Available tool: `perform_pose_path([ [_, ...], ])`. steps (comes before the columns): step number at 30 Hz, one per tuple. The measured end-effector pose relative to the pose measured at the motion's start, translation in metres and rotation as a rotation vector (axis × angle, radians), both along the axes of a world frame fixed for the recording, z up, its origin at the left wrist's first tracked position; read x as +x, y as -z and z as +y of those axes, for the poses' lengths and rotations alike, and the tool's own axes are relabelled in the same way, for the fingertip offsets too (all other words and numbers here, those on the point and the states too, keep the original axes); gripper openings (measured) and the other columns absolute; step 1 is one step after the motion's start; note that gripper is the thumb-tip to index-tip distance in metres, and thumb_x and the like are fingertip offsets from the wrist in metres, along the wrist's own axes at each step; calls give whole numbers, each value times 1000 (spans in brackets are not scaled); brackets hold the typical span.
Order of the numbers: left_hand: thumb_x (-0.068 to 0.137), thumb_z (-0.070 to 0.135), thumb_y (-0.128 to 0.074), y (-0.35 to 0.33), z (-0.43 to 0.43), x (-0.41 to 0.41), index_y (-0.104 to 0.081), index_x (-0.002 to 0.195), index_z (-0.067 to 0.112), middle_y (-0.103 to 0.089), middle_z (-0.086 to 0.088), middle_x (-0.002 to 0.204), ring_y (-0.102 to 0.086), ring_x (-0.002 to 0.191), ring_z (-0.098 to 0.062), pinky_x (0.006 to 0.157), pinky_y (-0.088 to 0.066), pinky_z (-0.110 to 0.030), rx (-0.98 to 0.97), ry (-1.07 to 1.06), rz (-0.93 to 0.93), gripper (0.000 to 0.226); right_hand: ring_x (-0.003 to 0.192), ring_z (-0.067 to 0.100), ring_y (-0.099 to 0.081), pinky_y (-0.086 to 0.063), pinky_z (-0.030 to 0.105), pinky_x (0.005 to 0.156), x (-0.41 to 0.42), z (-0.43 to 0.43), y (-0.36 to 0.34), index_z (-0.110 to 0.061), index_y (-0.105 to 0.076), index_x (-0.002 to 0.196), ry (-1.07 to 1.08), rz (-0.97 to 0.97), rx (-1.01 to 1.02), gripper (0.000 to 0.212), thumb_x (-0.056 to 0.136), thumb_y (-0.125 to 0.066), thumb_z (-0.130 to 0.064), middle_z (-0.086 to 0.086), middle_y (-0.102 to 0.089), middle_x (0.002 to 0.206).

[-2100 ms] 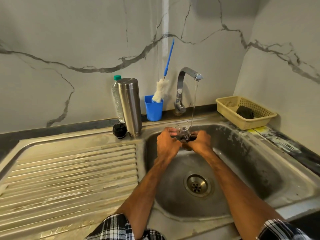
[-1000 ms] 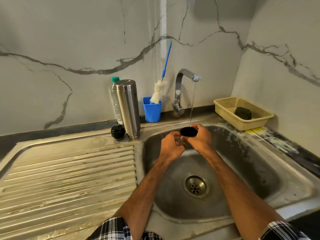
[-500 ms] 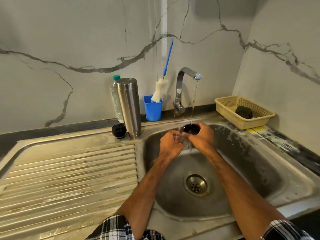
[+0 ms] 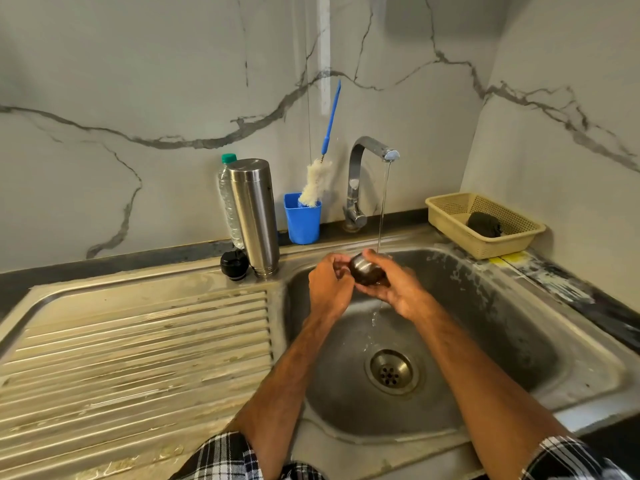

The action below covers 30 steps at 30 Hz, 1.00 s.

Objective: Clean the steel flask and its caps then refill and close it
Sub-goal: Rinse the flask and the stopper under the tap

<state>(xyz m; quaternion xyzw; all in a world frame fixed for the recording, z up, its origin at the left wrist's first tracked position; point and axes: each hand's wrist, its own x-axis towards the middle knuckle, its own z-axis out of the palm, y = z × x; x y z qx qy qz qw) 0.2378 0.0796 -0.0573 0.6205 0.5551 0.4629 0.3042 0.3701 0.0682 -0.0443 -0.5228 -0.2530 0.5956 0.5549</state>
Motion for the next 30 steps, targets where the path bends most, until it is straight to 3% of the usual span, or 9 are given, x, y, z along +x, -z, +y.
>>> perform_pose_path([
  [2,92,-3,-63,5,2,-1,-65,119,9,-67,1,110,-59,90,0,65,-41,0,-37,-11,21,31,87,14,-71,-59,23,65,0,2,2,-10,-67,114,43,-547,61,45,76,-87,-25,5,-72,107],
  [4,90,-4,-64,6,3,-1,-65,123,9,-68,0,115,-61,98,-5,64,-40,1,-46,-10,49,35,87,7,-65,-54,19,74,-2,5,2,-15,-67,114,181,-850,166,50,72,-90,-29,-7,-68,101],
  [7,91,-2,-64,6,6,1,-66,124,11,-69,-1,116,-58,93,-1,64,-40,0,-38,-12,69,35,92,8,-65,-54,22,82,-3,8,5,-17,-69,111,174,-947,232,46,73,-89,-31,-5,-71,103],
  [11,93,0,-64,5,4,4,-66,122,12,-69,-1,117,-56,89,3,63,-39,1,-41,-8,71,32,84,5,-63,-48,8,65,-4,5,6,-19,-68,110,150,-1016,239,41,75,-88,-27,-10,-68,101],
  [18,88,-2,-67,7,4,2,-68,119,13,-70,0,114,-61,98,-4,71,-40,-3,-66,3,51,34,94,6,-62,-52,21,84,2,6,6,-16,-67,113,202,-1055,284,46,74,-89,-25,-13,-62,101],
  [21,84,-6,-69,5,2,1,-68,115,12,-71,0,110,-63,98,-5,79,-47,-9,-67,12,23,36,86,12,-71,-57,22,71,-1,6,7,-15,-70,99,63,-946,175,31,75,-88,-24,-6,-72,97],
  [24,80,-7,-72,5,2,1,-68,116,14,-70,2,112,-61,101,-5,90,-52,-19,-61,33,23,42,82,18,-75,-58,23,58,2,2,5,-13,-69,97,104,-440,100,26,80,-84,-25,13,-75,99],
  [27,83,-4,-71,4,2,3,-67,118,14,-69,3,113,-60,98,-3,76,-41,-5,-36,20,36,39,92,34,-72,-63,35,60,7,-3,-6,-3,-62,115,55,156,-48,35,89,-74,-24,24,-68,110],
  [30,86,-2,-68,3,1,3,-68,118,12,-71,1,112,-62,97,-4,71,-39,-3,-20,3,27,35,89,38,-71,-64,41,62,7,-3,-7,-1,-61,118,-9,297,-120,34,96,-65,-26,26,-67,108],
])
